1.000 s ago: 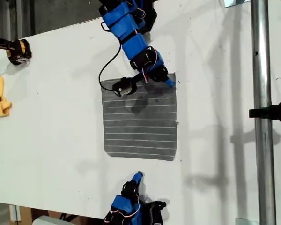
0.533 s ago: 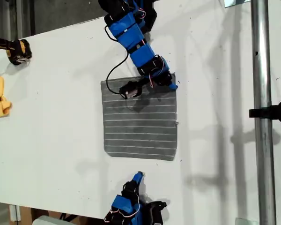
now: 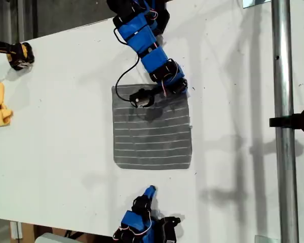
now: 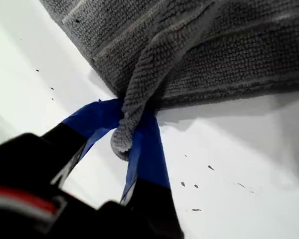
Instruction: Grasp corners of a towel and fold twice.
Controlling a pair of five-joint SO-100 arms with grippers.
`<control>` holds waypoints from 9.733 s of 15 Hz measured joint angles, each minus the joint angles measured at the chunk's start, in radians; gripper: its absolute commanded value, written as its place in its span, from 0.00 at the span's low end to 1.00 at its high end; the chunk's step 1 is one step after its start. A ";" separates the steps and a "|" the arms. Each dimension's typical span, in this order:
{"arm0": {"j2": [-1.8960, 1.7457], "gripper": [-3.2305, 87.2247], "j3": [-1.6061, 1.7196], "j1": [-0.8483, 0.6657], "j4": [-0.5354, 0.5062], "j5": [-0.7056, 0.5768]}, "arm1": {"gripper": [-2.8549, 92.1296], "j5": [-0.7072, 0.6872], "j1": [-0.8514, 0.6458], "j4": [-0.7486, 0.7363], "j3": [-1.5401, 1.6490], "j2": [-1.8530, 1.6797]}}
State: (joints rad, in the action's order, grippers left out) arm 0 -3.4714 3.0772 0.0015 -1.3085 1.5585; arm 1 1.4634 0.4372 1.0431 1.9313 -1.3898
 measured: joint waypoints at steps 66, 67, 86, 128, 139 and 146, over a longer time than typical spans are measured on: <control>2.118 0.02 -1.919 0.072 -0.337 -0.351 | 0.03 -0.107 -0.281 0.647 -0.324 -0.330; 2.095 0.02 -1.917 0.006 -0.337 -0.420 | 0.03 -0.186 -0.362 0.632 -0.295 -0.387; 1.910 0.02 -1.328 -0.074 0.071 -0.463 | 0.03 -0.252 -0.434 0.236 0.196 -0.557; 0.000 0.22 0.005 0.112 0.014 0.043 | 0.39 0.051 -0.594 -0.025 0.360 -0.325; 0.000 0.21 0.005 0.118 0.014 0.052 | 0.03 0.061 -0.551 -0.135 0.219 -0.278; 0.000 0.21 0.006 0.123 0.008 0.052 | 0.03 0.310 -0.414 0.499 0.632 -1.632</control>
State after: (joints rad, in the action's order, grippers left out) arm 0 -3.4714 3.0833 0.1243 -1.3008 1.6107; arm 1 1.7733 0.0230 1.5417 2.5633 -3.0219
